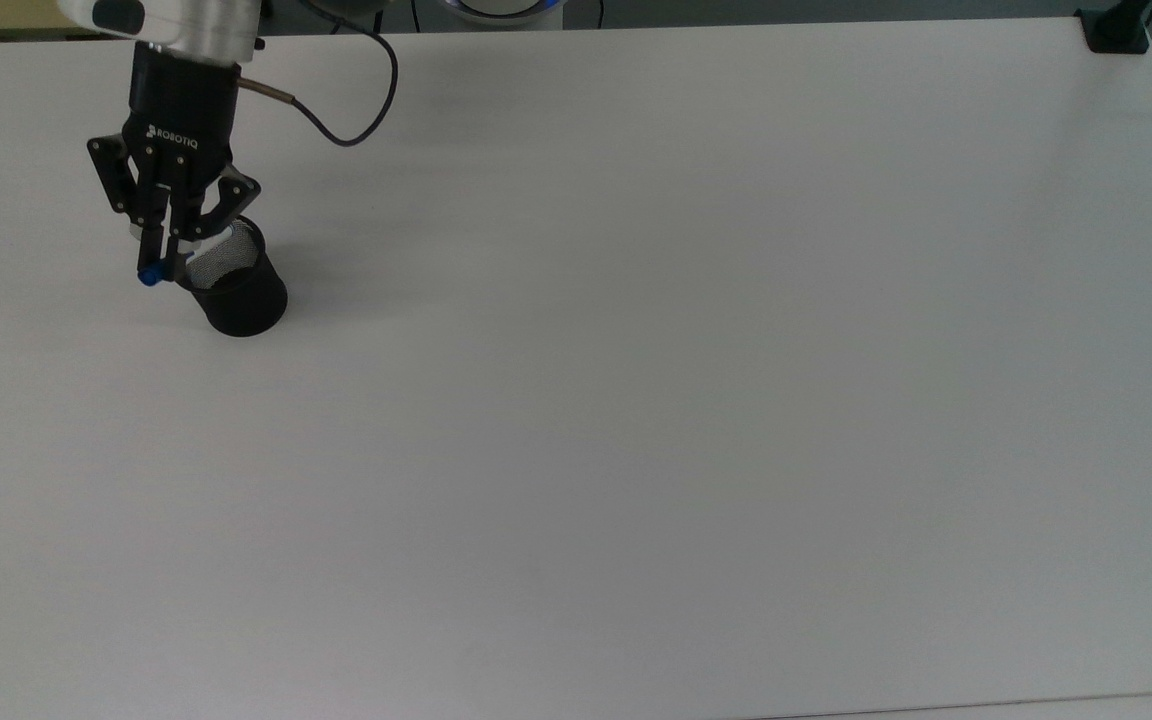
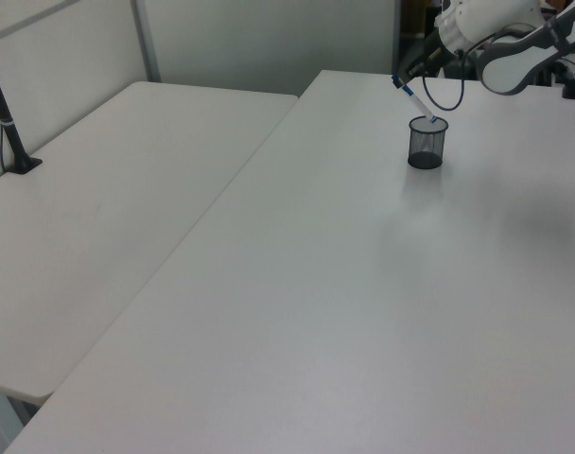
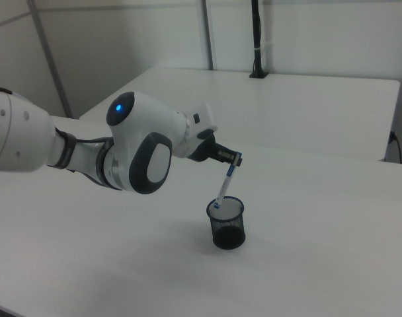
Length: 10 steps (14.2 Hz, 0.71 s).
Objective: Insert the marker
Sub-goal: 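Carry the marker over the black mesh cup and lower it in, then open the gripper to release the marker into the cup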
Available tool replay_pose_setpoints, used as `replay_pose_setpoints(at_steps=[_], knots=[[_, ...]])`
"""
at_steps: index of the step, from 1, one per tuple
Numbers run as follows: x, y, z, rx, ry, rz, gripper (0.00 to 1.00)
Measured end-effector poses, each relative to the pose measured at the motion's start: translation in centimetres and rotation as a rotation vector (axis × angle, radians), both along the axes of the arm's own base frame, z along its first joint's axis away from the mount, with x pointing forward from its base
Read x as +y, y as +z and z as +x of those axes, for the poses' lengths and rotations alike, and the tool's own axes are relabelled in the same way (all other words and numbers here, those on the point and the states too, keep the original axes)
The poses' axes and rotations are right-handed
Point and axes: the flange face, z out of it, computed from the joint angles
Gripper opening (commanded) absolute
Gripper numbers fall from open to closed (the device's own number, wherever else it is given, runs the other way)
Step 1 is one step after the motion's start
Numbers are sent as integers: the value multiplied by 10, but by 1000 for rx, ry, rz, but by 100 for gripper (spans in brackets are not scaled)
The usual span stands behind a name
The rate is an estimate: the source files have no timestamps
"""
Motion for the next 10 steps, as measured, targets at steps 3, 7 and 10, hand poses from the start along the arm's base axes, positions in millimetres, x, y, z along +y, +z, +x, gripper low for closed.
replay_pose_setpoints(at_steps=[3,7,10], knots=[[2,-18,2,-16,15,8,1],[-5,-44,-6,-45,25,9,62],[-11,-43,-8,-49,16,6,85]])
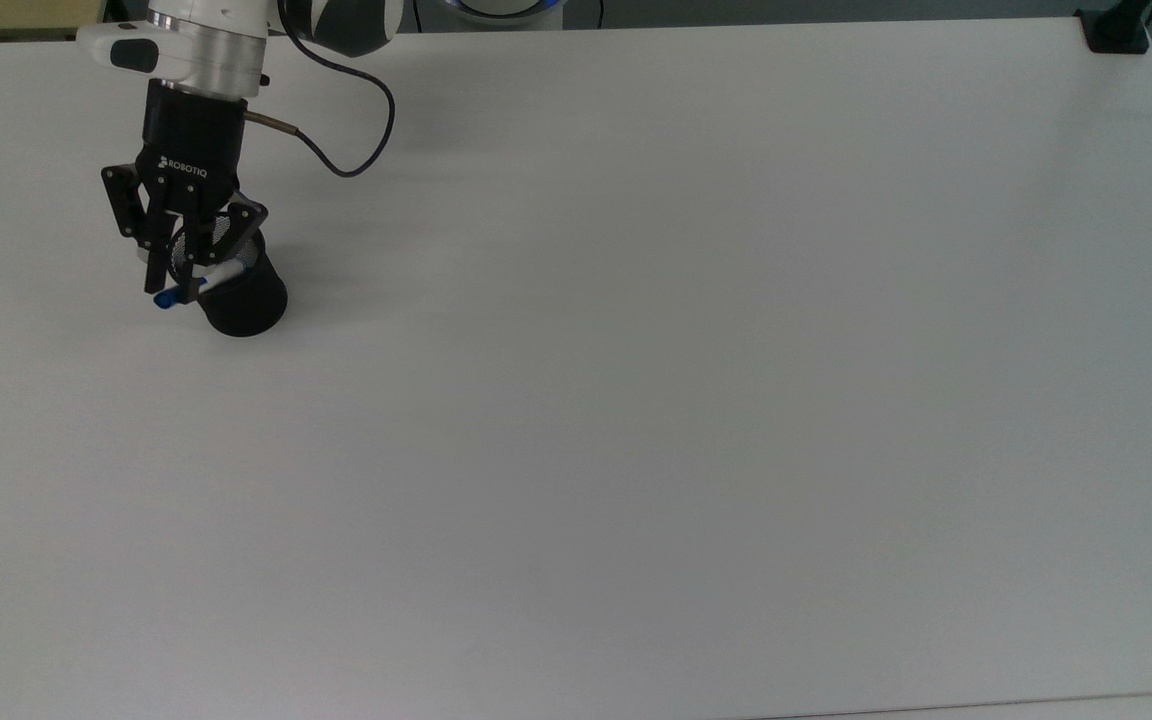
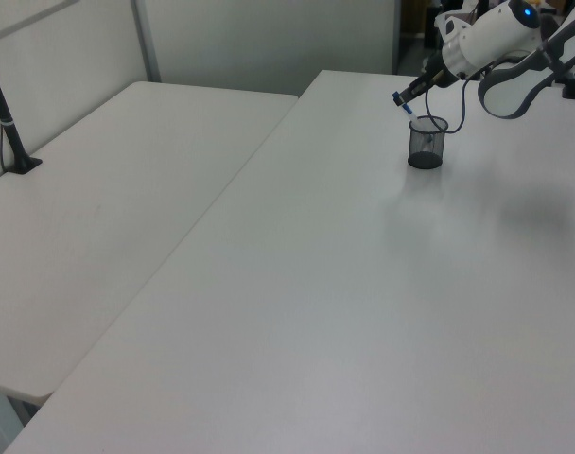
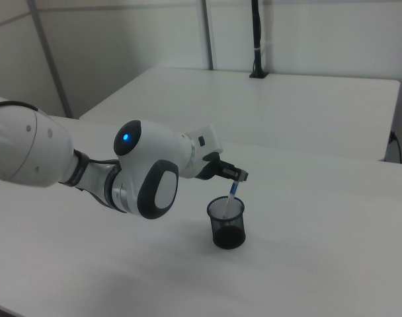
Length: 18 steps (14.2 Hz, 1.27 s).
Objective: Insert the marker
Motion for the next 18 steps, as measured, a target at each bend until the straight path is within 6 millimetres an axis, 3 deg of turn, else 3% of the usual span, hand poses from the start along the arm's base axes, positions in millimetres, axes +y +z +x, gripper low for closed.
replay_pose_setpoints(at_steps=[1,7,10,11,15,18], knots=[[-1,3,0,-6,-2,-2,100],[-12,30,-6,21,-37,-13,100],[-14,64,-3,183,-90,-12,100],[-5,86,0,252,-100,-13,100],[32,129,6,421,-132,110,100],[55,175,1,566,-143,238,100]])
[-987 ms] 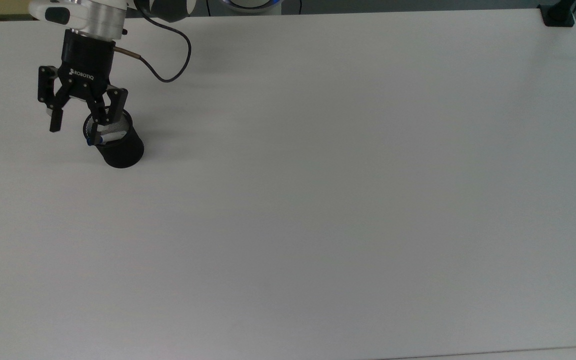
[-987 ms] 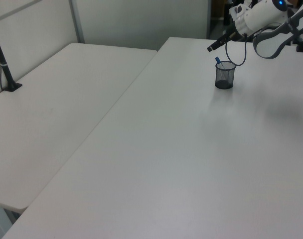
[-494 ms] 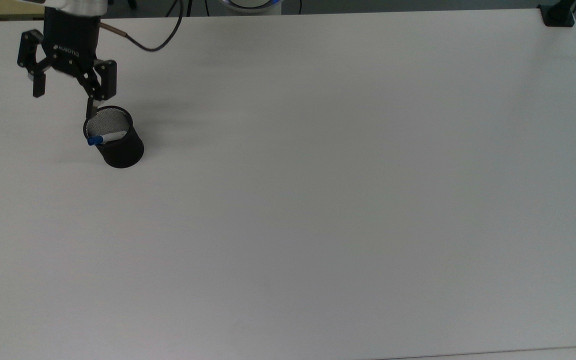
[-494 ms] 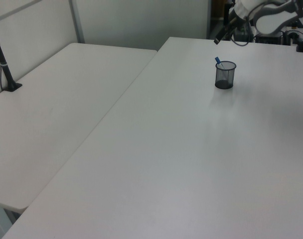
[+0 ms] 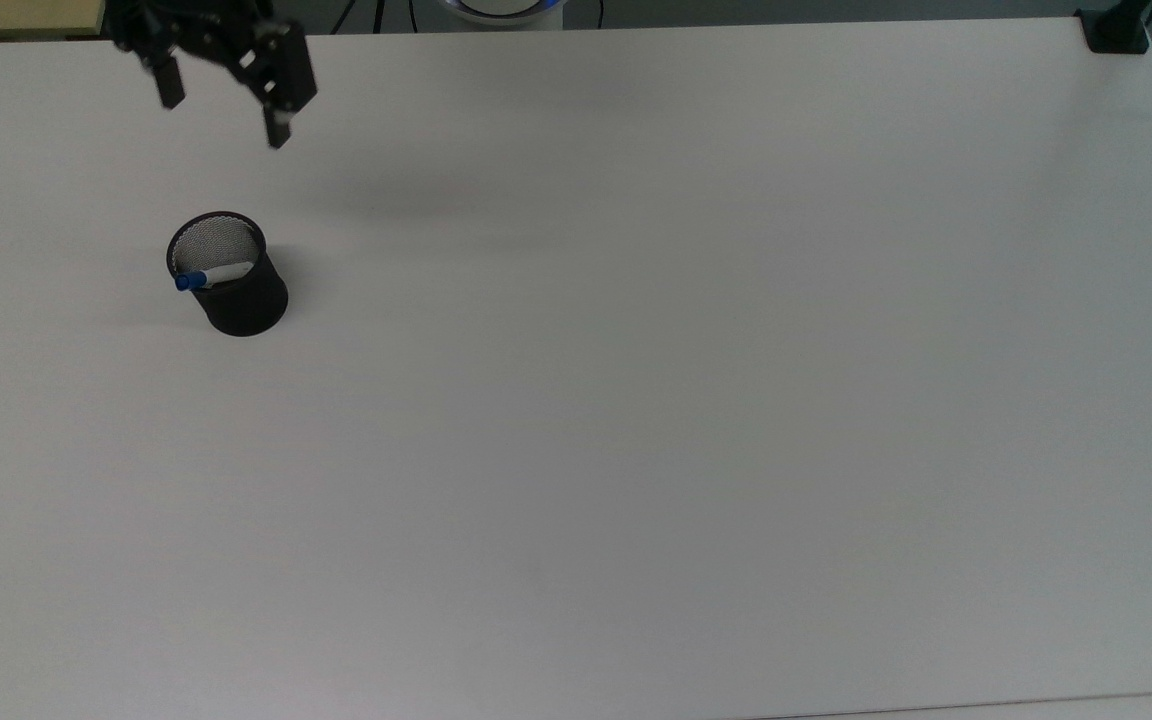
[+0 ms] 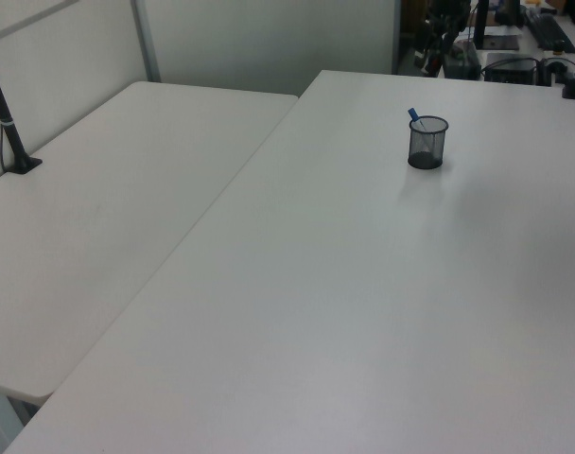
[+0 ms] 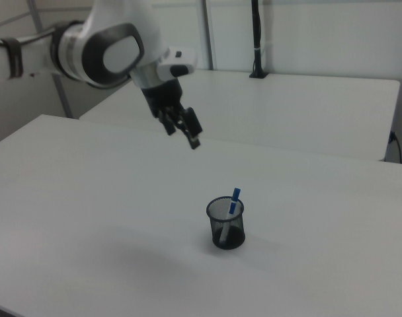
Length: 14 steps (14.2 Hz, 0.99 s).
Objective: Insert the marker
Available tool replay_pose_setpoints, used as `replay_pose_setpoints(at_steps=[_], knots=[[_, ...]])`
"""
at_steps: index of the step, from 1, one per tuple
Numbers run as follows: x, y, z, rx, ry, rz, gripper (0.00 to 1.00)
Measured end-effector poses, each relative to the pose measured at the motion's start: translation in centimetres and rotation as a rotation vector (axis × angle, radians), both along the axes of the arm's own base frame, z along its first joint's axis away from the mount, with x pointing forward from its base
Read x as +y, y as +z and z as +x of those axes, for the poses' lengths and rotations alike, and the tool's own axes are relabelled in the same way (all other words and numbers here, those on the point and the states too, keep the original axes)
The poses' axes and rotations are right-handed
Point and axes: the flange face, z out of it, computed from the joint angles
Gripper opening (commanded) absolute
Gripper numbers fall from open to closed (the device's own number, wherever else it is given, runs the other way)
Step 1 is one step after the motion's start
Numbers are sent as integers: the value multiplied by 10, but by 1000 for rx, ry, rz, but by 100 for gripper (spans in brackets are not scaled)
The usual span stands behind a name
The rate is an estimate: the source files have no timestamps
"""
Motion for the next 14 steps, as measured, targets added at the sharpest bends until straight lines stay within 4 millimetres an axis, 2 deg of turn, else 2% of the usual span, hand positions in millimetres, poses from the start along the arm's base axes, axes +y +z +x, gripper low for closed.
replay_pose_setpoints(at_steps=[2,6,8,11,14], knots=[[27,21,-7,78,17,97,100],[64,34,-16,120,76,131,100],[74,40,-17,113,136,121,100],[82,38,-15,125,237,76,100],[83,36,-13,127,252,61,100]])
